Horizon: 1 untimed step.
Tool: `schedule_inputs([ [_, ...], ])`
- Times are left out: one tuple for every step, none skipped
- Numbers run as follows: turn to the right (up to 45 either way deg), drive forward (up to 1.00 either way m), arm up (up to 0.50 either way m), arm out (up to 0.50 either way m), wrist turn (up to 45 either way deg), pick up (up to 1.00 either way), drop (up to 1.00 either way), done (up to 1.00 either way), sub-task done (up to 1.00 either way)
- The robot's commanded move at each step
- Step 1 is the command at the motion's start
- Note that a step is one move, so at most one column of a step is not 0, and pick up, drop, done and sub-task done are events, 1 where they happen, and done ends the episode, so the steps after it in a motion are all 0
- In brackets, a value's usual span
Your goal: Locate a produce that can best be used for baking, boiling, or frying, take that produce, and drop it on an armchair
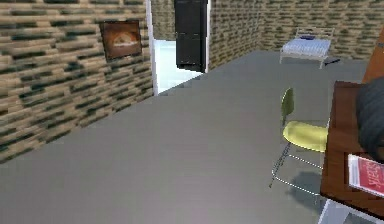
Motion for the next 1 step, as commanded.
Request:
schedule_inputs([
  [3.0, 0.0, 0.0, 0.0, 0.0, 0.0, 0.0, 0.0, 0.0],
])
